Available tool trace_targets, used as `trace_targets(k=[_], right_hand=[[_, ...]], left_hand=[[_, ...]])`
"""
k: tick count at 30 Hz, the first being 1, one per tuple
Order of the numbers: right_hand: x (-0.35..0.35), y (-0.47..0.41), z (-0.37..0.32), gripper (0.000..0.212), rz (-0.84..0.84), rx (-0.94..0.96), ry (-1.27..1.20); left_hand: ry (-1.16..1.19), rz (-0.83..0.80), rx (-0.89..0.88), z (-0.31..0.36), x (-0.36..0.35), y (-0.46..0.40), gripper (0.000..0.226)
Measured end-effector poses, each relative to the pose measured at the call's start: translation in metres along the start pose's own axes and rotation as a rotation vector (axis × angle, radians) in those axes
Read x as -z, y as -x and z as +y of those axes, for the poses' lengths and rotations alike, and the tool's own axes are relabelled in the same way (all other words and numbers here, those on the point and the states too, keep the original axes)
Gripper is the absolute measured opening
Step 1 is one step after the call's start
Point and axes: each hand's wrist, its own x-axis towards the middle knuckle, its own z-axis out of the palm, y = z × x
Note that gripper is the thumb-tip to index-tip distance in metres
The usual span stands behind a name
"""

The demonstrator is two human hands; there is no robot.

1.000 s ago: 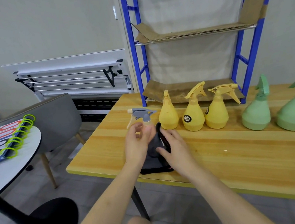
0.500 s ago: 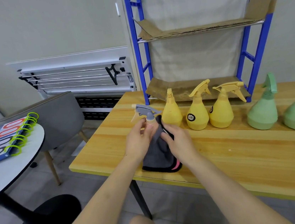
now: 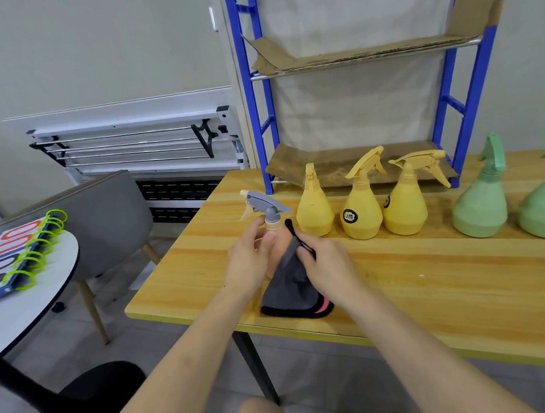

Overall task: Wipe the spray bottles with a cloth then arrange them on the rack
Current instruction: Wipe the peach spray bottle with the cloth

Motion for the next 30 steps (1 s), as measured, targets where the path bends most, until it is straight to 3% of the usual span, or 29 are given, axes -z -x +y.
trace_targets(k=[4, 7, 10, 12, 15, 21, 24, 27, 28, 30], right_hand=[[0.002, 0.006, 0.009, 0.076, -0.167, -0.023, -0.018], [-0.005, 0.007, 0.009, 0.085, -0.119, -0.054, 0.029], [-0.012, 0.014, 0.008, 0.079, -0.009, -0.046, 0.08], [-0.012, 0.022, 0.005, 0.074, 0.047, -0.048, 0.029], [-0.009, 0.029, -0.005, 0.075, 0.1, -0.05, -0.112], [0.011, 0.027, -0.013, 0.063, -0.06, -0.158, -0.51], [0.009, 0.03, -0.016, 0.048, -0.005, -0.163, -0.594], [0.0, 0.042, -0.025, 0.039, 0.146, -0.079, -0.49], [-0.001, 0.046, -0.028, 0.045, 0.147, -0.057, -0.5], [-0.004, 0.052, -0.027, 0.065, 0.141, 0.047, -0.264]], left_hand=[[0.06, 0.002, 0.039, 0.002, -0.004, 0.002, 0.046], [0.055, 0.056, 0.047, 0.014, -0.011, 0.008, 0.023], [0.112, 0.106, 0.086, 0.021, -0.016, 0.008, 0.022], [0.246, 0.11, 0.135, 0.024, -0.014, 0.007, 0.039], [0.492, 0.131, 0.16, 0.034, -0.009, 0.007, 0.035], [0.702, 0.043, 0.181, 0.049, 0.006, 0.003, 0.028], [0.717, 0.032, 0.166, 0.054, 0.008, 0.005, 0.034], [0.697, 0.059, 0.194, 0.057, 0.001, 0.006, 0.038], [0.684, 0.056, 0.195, 0.057, 0.0, 0.007, 0.039], [0.691, 0.053, 0.186, 0.055, -0.001, 0.011, 0.04]])
